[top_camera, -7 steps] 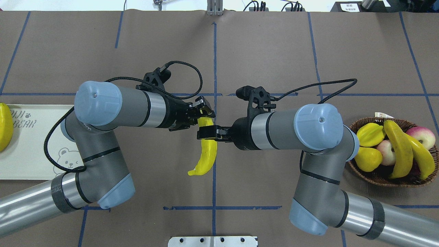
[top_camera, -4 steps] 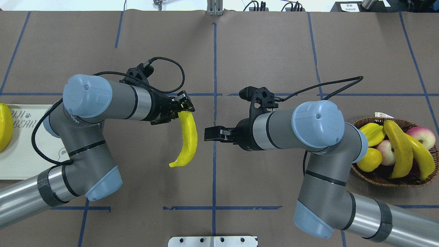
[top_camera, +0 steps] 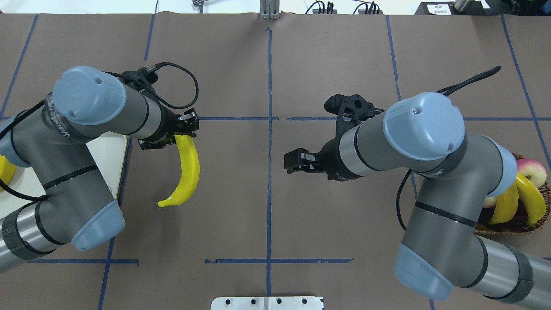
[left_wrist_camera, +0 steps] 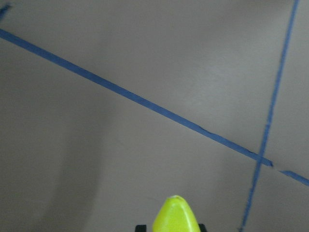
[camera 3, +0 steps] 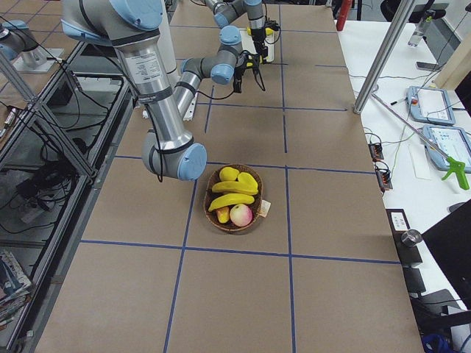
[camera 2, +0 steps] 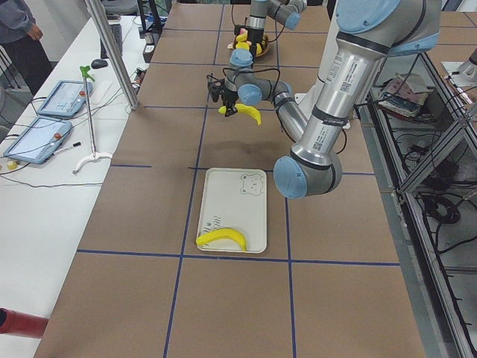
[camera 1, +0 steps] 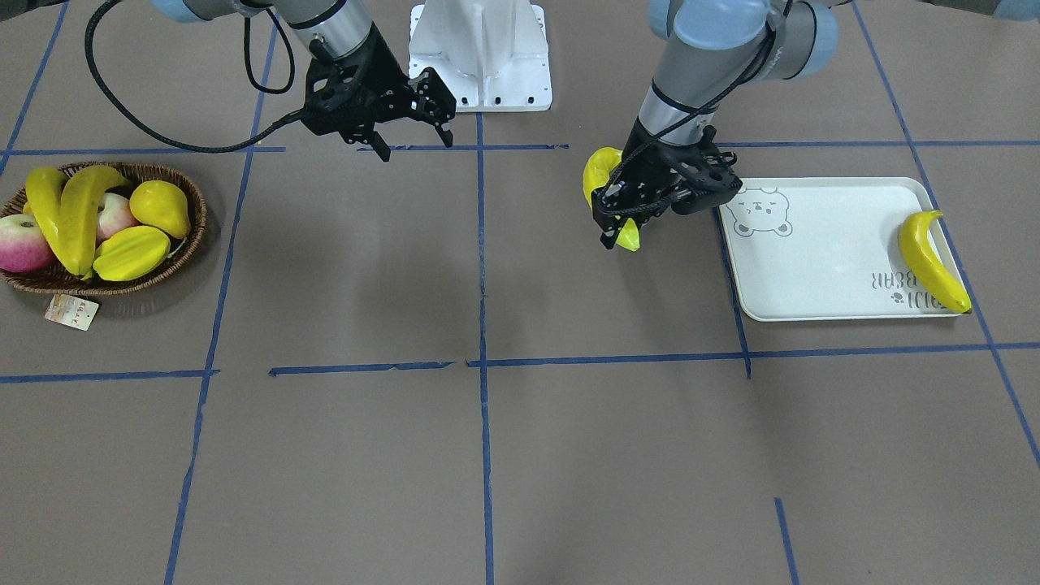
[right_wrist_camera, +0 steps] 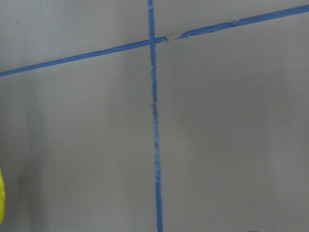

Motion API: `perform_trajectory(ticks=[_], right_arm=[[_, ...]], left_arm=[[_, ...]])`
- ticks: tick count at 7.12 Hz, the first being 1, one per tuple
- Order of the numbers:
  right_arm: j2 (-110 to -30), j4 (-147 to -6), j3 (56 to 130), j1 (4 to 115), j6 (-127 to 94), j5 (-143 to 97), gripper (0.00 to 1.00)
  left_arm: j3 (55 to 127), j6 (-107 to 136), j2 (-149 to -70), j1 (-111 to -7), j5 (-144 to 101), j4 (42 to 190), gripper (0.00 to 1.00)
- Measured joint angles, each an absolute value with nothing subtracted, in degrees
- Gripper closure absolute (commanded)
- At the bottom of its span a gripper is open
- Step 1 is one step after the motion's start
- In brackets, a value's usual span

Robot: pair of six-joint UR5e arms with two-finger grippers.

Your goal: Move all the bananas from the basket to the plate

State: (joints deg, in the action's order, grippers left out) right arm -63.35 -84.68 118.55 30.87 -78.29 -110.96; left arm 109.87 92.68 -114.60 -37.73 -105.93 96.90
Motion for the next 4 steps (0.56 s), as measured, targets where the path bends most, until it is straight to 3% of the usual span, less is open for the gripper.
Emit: perform_trajectory(ticks=[4], right_arm=[[-68.14, -99.07, 123.68, 38.26, -61.86, -117.11, 0.0]], left_arm=[[111.07, 90.69, -102.1, -48.2, -106.6, 92.91, 0.99]])
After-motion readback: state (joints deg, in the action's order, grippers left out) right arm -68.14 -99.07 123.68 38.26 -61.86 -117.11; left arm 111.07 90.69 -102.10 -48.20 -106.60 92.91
